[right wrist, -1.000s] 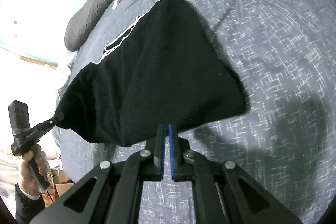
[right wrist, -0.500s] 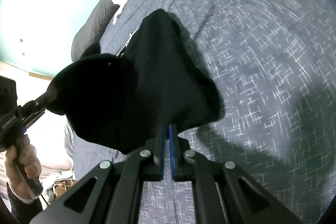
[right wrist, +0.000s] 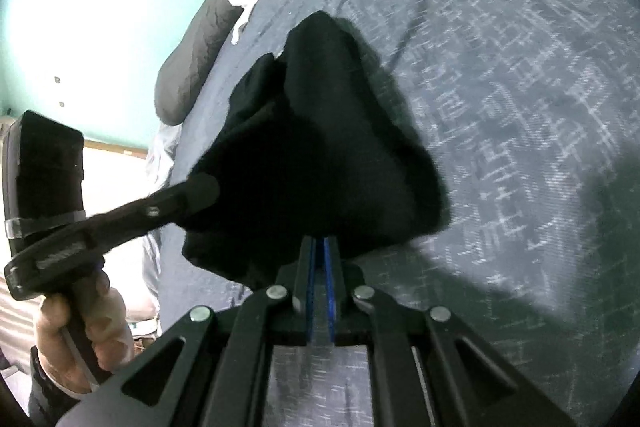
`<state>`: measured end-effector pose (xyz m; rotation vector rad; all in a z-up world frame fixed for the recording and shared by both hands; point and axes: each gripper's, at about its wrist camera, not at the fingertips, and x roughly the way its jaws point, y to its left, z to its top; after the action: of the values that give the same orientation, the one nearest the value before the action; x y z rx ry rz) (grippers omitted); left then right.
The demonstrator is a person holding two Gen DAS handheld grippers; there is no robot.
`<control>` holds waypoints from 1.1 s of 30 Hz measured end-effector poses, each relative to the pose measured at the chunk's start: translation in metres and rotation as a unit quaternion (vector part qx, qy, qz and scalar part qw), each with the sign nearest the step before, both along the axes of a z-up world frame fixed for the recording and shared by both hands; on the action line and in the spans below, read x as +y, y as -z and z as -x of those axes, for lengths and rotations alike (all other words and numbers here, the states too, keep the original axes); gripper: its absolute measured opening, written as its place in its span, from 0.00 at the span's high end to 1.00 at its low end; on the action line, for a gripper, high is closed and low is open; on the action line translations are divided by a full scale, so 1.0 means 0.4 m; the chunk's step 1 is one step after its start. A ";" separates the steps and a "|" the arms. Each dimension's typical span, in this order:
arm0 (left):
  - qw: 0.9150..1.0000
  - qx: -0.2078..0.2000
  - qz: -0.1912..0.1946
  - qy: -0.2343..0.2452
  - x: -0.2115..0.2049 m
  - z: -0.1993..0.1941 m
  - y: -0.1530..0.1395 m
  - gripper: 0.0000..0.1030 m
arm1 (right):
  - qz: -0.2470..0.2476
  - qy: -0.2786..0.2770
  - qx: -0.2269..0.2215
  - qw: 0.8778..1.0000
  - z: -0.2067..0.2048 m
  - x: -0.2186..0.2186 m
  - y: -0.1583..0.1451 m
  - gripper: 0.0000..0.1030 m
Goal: Fold clothes
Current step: 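Lower the folded sweater edge onto the bed with both tools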
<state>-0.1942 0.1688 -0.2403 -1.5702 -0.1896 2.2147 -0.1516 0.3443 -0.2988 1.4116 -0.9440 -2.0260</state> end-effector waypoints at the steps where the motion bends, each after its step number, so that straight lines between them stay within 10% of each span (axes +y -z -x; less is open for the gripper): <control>1: 1.000 0.005 -0.006 -0.005 -0.014 -0.004 -0.017 0.69 | 0.005 -0.003 0.001 1.000 0.003 -0.004 -0.001 0.95; 14: 0.998 0.037 -0.044 -0.026 -0.102 -0.026 -0.122 0.53 | 0.042 -0.013 -0.014 0.999 0.065 -0.064 -0.001 0.94; 21: 0.999 0.012 -0.004 -0.048 -0.185 -0.031 -0.048 0.53 | 0.081 -0.005 -0.026 0.996 0.079 -0.063 0.001 0.93; 25: 0.997 0.000 0.022 -0.070 -0.244 -0.034 0.015 0.53 | 0.102 -0.005 -0.021 0.995 0.095 -0.060 -0.020 0.48; 33: 0.997 -0.013 0.028 -0.069 -0.280 -0.041 0.085 0.53 | 0.065 -0.053 -0.037 0.996 0.138 -0.120 -0.024 0.48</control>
<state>-0.1779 0.0566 -0.2742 -1.6630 -0.2526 2.3242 -0.2067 0.2964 -0.2892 1.4438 -0.9910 -1.8137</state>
